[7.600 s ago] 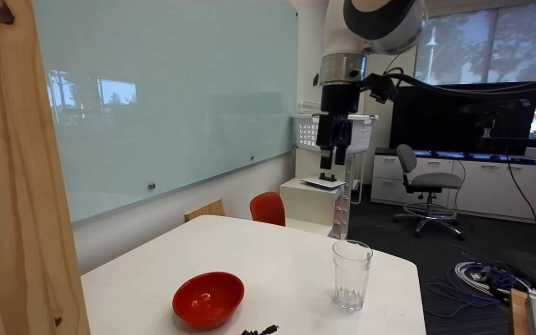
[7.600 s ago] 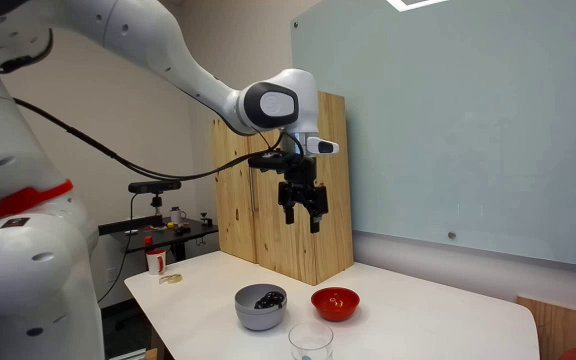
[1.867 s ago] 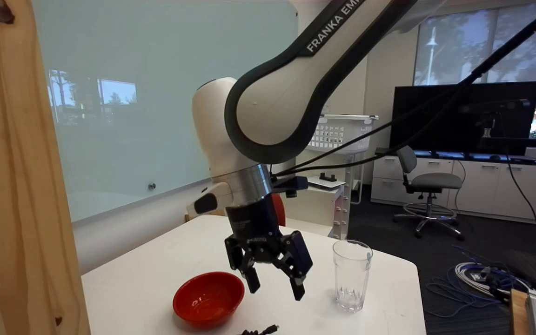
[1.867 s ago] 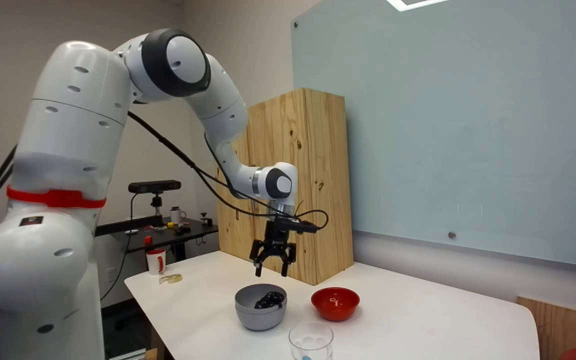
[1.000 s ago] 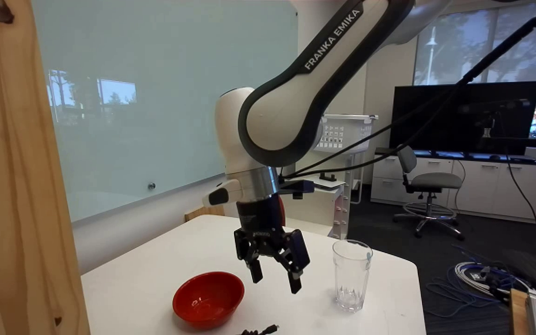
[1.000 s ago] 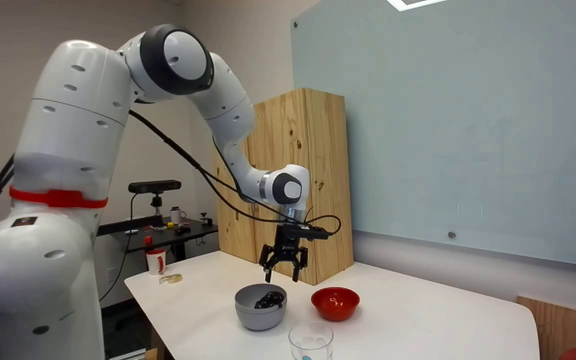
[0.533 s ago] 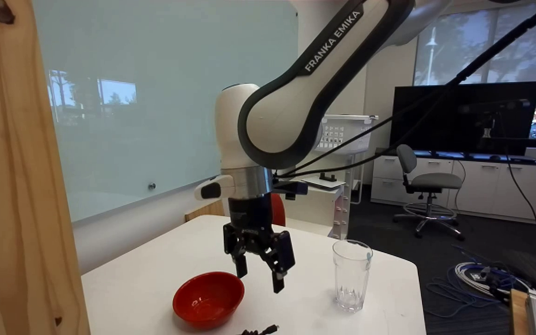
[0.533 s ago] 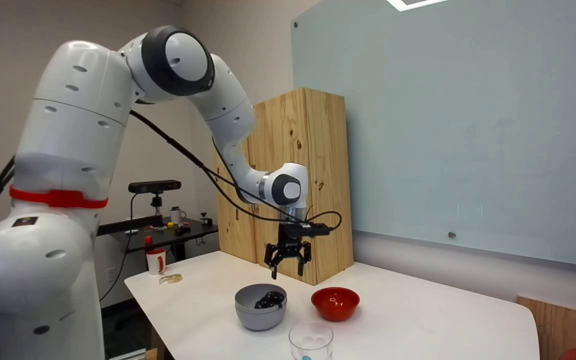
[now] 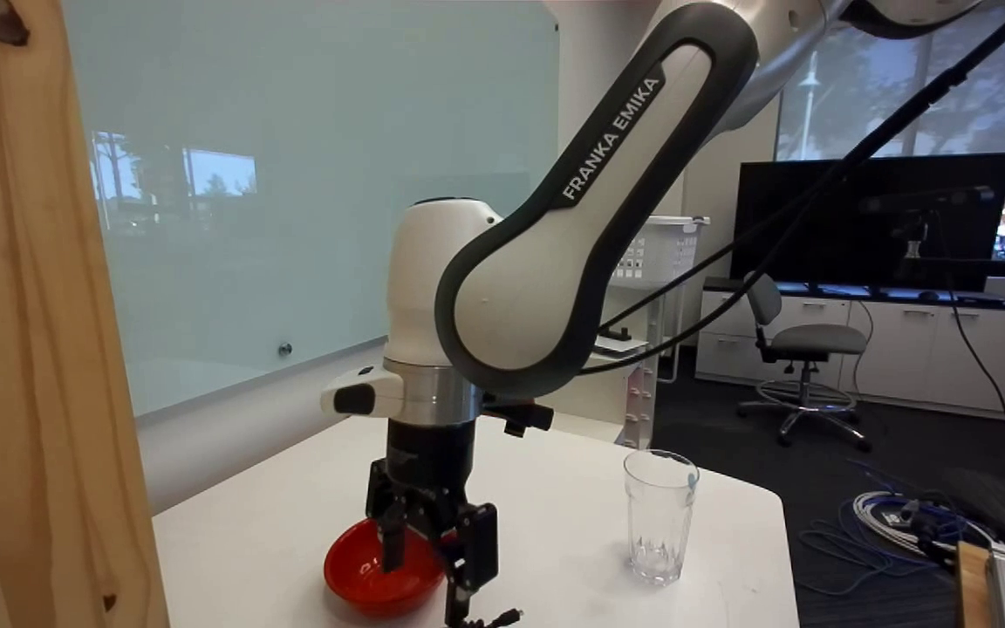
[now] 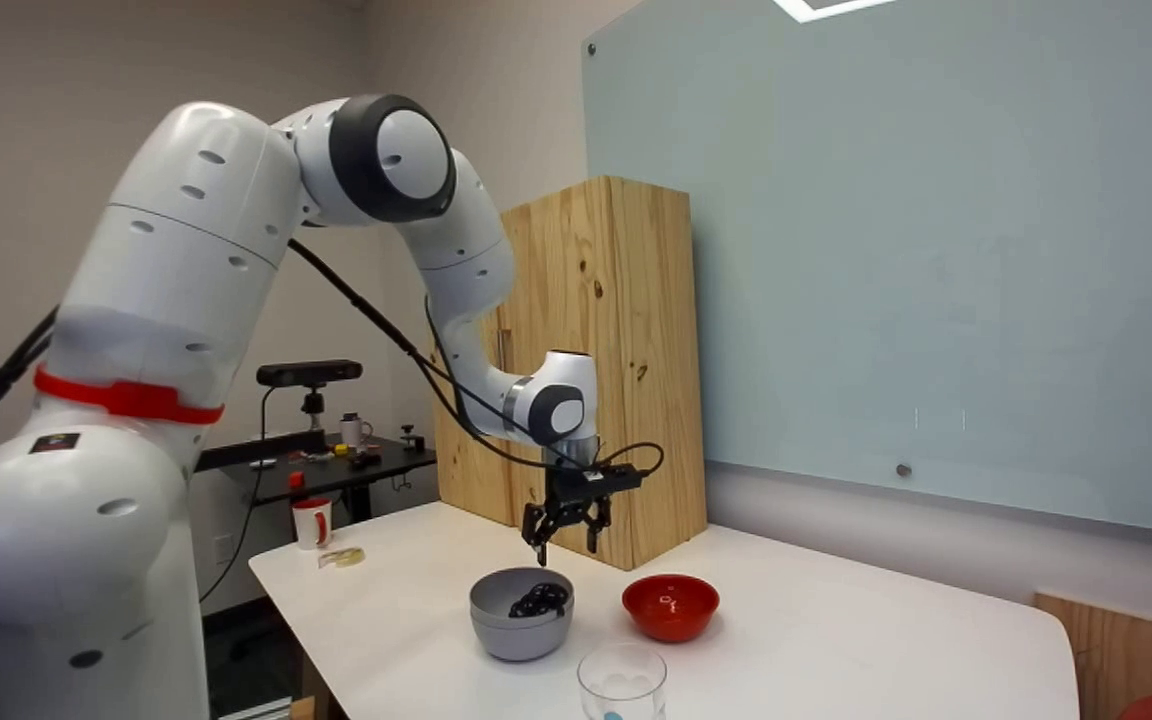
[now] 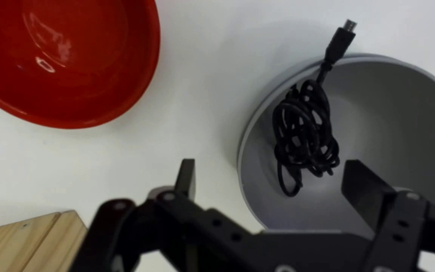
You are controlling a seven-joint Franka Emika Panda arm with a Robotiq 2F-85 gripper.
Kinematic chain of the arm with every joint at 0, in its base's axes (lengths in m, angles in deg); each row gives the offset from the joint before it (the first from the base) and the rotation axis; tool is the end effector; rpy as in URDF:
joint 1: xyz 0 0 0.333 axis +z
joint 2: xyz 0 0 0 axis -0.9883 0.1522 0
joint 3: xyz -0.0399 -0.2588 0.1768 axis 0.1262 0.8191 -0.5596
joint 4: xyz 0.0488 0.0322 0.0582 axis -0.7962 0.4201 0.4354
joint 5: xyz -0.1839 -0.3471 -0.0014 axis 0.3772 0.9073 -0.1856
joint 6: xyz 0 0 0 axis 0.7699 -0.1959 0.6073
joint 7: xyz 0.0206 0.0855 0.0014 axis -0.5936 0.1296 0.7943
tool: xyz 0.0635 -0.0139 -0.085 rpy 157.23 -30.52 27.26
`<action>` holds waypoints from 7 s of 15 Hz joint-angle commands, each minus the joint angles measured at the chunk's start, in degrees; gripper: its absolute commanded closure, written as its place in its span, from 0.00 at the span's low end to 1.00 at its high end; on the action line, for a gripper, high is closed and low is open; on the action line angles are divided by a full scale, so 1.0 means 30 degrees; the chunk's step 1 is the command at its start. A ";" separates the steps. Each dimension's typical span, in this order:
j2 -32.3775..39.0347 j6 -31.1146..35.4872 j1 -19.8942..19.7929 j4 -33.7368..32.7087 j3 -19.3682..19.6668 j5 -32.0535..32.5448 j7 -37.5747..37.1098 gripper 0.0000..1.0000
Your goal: Remove the black cable from the grey bowl and put it on the table
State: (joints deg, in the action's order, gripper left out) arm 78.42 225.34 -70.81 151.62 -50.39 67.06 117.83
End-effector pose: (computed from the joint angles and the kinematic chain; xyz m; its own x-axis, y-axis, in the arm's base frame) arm 0.4950 0.2777 0.2223 -0.0434 0.9922 0.1170 0.9990 0.0420 0.0140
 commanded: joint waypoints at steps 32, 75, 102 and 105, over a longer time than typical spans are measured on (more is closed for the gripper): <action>-0.1029 -0.2507 -0.2115 0.2237 -0.0558 -0.2547 0.9642 0.00; -0.0259 0.1481 -0.3013 0.0643 -0.2257 -0.5484 1.0493 0.96; -0.6479 0.1763 0.3874 0.4168 0.7468 1.1764 -1.4764 0.96; -0.7194 0.0984 0.2436 0.5146 0.5369 1.1829 -1.6140 0.96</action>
State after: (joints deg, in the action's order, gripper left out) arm 60.06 230.23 -60.47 162.68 -29.70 101.23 74.47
